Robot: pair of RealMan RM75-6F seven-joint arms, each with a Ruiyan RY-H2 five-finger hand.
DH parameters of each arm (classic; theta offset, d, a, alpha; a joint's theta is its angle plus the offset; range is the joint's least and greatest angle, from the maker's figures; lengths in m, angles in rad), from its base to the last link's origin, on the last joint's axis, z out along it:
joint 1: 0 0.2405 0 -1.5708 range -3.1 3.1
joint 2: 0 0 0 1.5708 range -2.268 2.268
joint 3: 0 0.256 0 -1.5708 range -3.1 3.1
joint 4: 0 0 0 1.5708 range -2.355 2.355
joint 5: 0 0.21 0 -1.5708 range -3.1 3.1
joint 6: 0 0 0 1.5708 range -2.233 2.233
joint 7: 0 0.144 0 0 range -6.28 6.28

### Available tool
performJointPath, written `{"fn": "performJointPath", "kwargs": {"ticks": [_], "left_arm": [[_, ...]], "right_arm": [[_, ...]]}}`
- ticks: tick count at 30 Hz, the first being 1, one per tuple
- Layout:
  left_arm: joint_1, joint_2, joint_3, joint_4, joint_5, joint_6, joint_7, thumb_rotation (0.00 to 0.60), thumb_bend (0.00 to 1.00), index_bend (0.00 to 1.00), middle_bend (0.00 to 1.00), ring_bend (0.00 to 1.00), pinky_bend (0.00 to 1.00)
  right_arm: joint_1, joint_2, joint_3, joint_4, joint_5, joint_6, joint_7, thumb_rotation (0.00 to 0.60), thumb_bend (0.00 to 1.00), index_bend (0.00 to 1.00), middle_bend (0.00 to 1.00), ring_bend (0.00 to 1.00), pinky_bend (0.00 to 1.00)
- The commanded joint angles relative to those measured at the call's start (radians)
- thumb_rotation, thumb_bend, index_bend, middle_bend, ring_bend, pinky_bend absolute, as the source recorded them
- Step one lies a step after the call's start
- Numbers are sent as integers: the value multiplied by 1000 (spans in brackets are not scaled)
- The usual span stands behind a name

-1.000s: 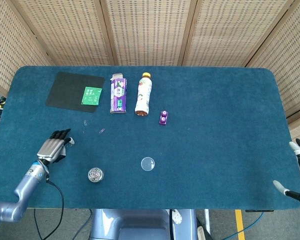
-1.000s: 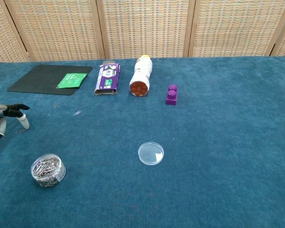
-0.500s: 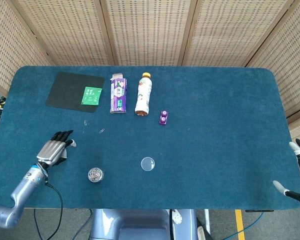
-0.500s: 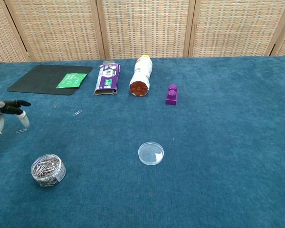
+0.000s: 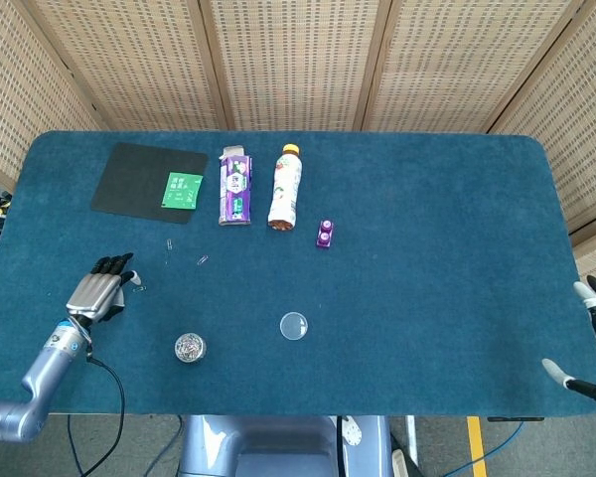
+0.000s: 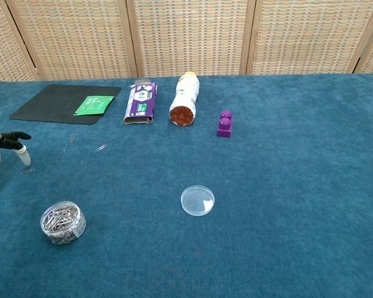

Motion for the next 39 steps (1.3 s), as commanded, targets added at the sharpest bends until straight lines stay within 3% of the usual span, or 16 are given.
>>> {"fn": "performJointPath", "kwargs": {"ticks": [1,19,27,28,30,32,34,39], "left_arm": [[-4,-5,0,9,-7,-11,10,600,1000,332,0,0,0],[-4,23,19,-42,12,-34,-5,600,1000,336,0,0,0],[11,28,12,-47,54,34,-46,600,996,332,0,0,0],[14,29,13,-42,67,49,-63,600,952,328,0,0,0],[18,30,12,-34,77,65,-75,600,764,320,0,0,0],[25,24,4,-13,66,78,-71,600,493,317,0,0,0],[29,9,-4,4,48,84,-54,600,365,342,0,0,0],[27,-10,-16,16,25,80,-30,600,312,412,0,0,0]], "right_arm": [[0,0,0,-1,0,0,-1,600,0,22,0,0,0],[-2,2,-1,-1,-3,4,5,600,0,22,0,0,0],[-1,0,-1,-1,-3,2,1,600,0,22,0,0,0],[0,0,-1,-1,-3,2,0,600,0,22,0,0,0],[0,0,-1,-2,-4,1,-2,600,0,22,0,0,0],[0,0,-2,-3,-6,1,-2,600,0,22,0,0,0],[-1,0,-2,-3,-6,2,-2,600,0,22,0,0,0],[0,0,-3,-3,-7,1,-3,600,0,22,0,0,0]]}}
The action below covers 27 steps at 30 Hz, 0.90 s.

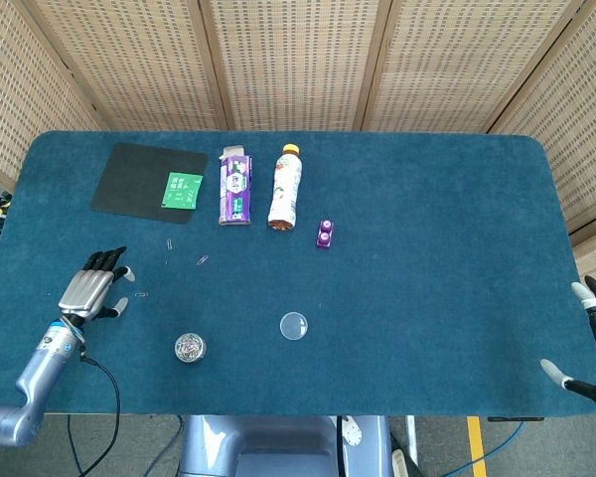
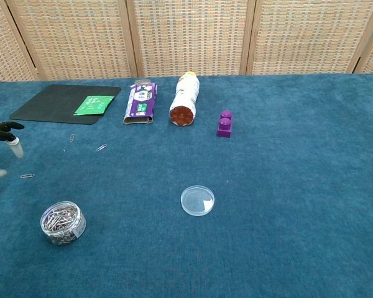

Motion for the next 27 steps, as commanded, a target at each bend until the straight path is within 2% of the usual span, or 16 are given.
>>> {"fn": "performJointPath", "kwargs": {"ticks": [1,11,17,27], "left_arm": [[-1,-10,-8,5,-10,1,11,600,312,416,0,0,0],[-6,-46,-30,13,-49,1,62,600,314,443,0,0,0],[-10,-62,-34,23,-66,-12,80,600,417,469,0,0,0],[-9,-75,-33,33,-69,-17,80,600,421,493,0,0,0]], "right_arm": [[0,0,0,0,0,-1,0,600,0,22,0,0,0],[2,1,0,1,3,-5,3,600,0,22,0,0,0],[2,2,1,1,3,-3,6,600,0,22,0,0,0],[3,3,1,1,5,-7,8,600,0,22,0,0,0]]}}
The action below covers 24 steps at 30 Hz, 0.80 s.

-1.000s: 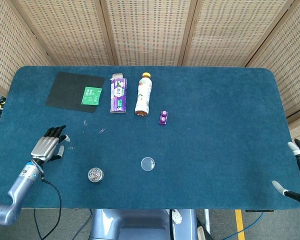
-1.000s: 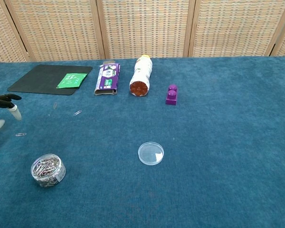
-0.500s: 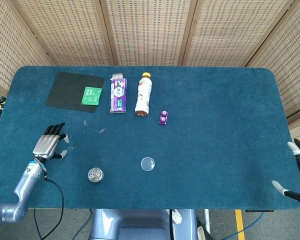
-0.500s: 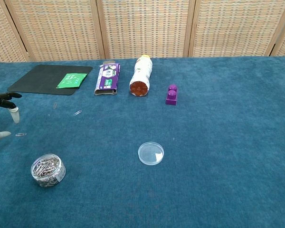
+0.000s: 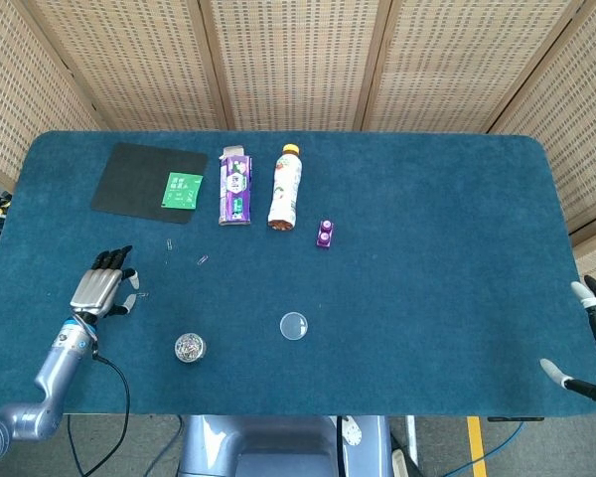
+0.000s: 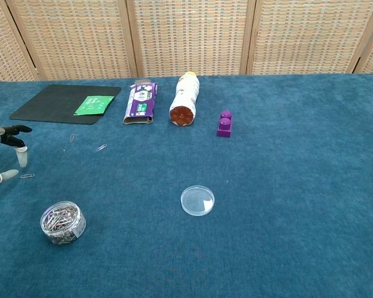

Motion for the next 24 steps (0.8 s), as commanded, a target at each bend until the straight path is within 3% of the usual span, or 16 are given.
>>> {"fn": "performJointPath", "kwargs": {"ticks": [1,24], "left_arm": [[0,-4,2,4,2,-1,-1,600,421,493,0,0,0],[-5,-48,1,50,6,-13,-5,600,419,493,0,0,0]], "right_arm": [[0,0,0,0,0,0,0,600,0,22,0,0,0],[3,3,-1,0,0,-5,6,600,0,22,0,0,0]]}}
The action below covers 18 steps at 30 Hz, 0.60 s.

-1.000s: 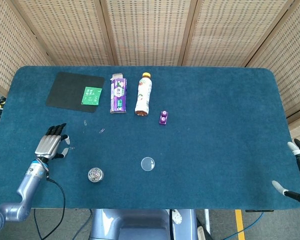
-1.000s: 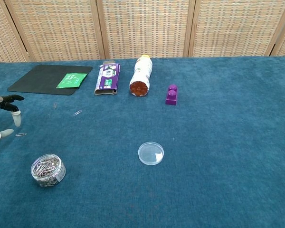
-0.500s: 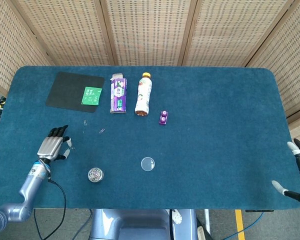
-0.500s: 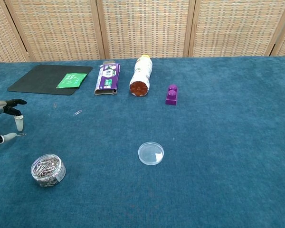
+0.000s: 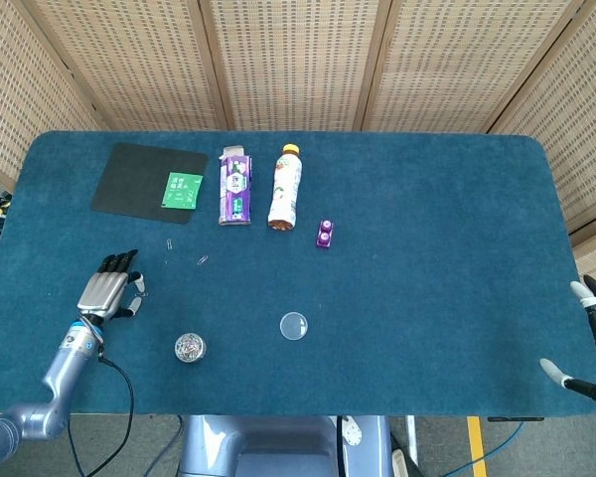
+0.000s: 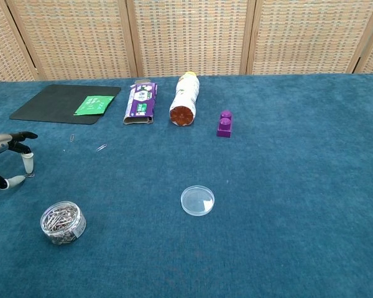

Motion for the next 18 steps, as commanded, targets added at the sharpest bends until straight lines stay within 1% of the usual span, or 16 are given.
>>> {"fn": "performJointPath", "kwargs": {"ticks": [1,12,18], "left_arm": [[-1,-3,1,5,3,-2,0,600,420,493,0,0,0],[-2,-12,2,25,0,-11,2,600,419,495,0,0,0],[-1,-14,2,32,3,-11,-3,600,419,580,0,0,0]], "right_arm": [[0,0,0,0,0,0,0,600,0,22,0,0,0],[3,1,-1,0,0,-5,2,600,0,22,0,0,0],[3,1,-2,-1,-2,-6,3,600,0,22,0,0,0]]}}
